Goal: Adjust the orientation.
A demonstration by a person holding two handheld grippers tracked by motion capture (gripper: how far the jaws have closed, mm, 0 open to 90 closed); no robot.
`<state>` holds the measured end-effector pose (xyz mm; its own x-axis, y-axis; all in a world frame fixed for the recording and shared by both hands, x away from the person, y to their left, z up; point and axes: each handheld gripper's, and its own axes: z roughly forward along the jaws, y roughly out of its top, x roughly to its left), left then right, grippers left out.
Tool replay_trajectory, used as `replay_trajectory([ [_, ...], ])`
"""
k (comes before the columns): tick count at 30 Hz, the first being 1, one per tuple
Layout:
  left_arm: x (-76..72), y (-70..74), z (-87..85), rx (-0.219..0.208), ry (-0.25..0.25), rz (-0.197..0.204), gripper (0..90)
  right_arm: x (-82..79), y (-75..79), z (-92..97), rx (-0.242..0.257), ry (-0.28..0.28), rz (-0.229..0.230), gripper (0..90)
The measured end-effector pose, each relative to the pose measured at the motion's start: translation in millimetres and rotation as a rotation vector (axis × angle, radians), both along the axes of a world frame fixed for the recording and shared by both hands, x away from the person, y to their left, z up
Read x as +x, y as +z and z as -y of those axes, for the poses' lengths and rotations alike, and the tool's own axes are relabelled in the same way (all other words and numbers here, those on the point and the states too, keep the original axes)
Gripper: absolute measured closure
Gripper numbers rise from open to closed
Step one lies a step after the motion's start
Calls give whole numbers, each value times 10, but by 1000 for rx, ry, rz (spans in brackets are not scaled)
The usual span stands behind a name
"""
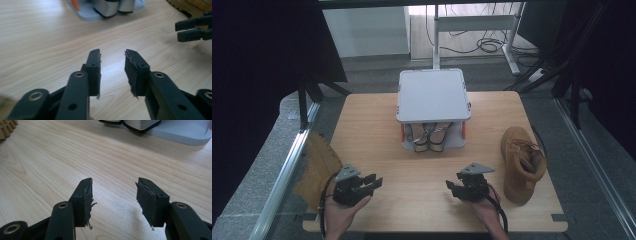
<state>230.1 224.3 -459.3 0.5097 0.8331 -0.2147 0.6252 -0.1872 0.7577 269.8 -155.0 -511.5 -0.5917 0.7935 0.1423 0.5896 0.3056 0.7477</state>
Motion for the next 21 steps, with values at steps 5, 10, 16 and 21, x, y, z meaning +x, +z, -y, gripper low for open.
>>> replay_trajectory([
  [5, -86, 86, -261, -8, 62, 17, 812, 7, 12, 6, 4, -8, 9, 469],
  [10, -204, 154, -576, -48, 146, 34, 891, 22, 28, 14, 7, -12, 12, 469],
  [16, -324, 196, -892, -63, 217, 45, 896, 29, 33, 6, 5, -5, 14, 469],
  [21, -417, 183, -1094, -66, 272, 40, 898, 53, 18, 0, -6, -11, 14, 469],
])
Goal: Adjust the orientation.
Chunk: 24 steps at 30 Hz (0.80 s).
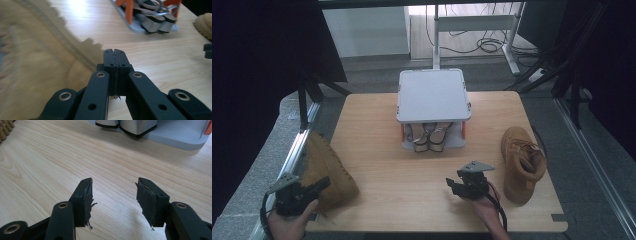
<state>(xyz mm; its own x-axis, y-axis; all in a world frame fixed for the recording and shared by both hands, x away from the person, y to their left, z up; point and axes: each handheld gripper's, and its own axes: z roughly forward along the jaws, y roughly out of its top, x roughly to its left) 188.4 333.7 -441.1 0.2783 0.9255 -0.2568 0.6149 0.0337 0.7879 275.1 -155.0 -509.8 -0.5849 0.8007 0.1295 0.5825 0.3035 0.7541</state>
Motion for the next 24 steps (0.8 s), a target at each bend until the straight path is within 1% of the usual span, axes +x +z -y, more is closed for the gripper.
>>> replay_trajectory([
  [4, -79, -45, -151, -16, 39, 0, 898, 8, -1, 3, -1, -1, -1, 469],
  [10, -143, -118, -278, -12, 60, -18, 899, 11, -4, 10, -6, -3, -2, 469],
  [17, -225, -243, -450, -14, 109, -37, 899, 19, -11, 22, -4, -7, 0, 467],
  [19, -254, -291, -519, -21, 131, -40, 898, 19, -11, 25, -6, -9, 1, 466],
  [20, -273, -322, -552, -39, 140, -44, 899, 19, -10, 27, -10, -9, 1, 466],
  [21, -282, -339, -569, -44, 141, -43, 899, 19, -10, 31, -13, -10, 3, 466],
  [23, -309, -362, -603, -60, 155, -36, 899, 18, -11, 34, -12, -12, 3, 466],
  [24, -324, -358, -624, -61, 163, -31, 899, 17, -13, 33, -13, -11, 2, 466],
])
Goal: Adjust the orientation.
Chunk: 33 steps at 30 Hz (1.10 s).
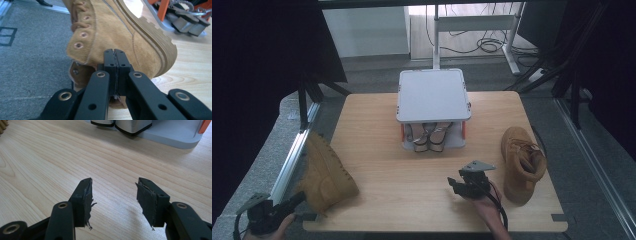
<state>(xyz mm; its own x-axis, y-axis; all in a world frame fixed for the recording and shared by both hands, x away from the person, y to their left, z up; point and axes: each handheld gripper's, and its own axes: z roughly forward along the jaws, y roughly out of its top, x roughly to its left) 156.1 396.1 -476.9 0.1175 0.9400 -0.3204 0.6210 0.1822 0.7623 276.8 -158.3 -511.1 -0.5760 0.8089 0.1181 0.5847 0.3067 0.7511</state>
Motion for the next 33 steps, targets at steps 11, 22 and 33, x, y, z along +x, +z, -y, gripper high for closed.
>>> replay_trajectory([
  [11, -56, -140, -126, 29, 29, -51, 898, 0, -17, -4, -9, 3, 0, 465],
  [22, 45, -183, -82, 25, 5, -76, 898, -8, -35, -13, -25, 5, -5, 461],
  [33, 90, -120, -19, 19, -6, -60, 898, -10, -53, -18, -28, 3, -9, 461],
])
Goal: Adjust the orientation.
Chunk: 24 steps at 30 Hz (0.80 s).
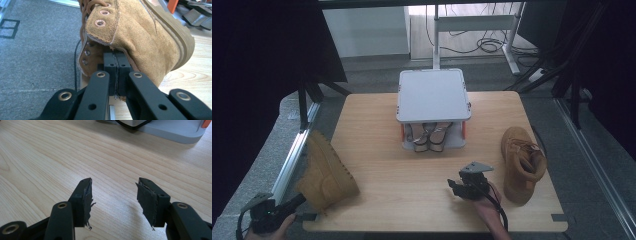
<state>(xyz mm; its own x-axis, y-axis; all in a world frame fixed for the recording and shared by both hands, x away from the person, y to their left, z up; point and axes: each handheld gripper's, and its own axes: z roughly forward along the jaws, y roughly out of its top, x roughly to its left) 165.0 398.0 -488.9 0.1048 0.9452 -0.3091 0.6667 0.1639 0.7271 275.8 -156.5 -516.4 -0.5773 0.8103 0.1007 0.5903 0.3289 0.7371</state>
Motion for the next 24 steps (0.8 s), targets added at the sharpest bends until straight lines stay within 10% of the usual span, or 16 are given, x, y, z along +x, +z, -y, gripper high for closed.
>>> replay_trajectory([
  [24, 338, 170, 447, -34, -134, 41, 897, -19, 13, 64, -8, -12, 10, 461],
])
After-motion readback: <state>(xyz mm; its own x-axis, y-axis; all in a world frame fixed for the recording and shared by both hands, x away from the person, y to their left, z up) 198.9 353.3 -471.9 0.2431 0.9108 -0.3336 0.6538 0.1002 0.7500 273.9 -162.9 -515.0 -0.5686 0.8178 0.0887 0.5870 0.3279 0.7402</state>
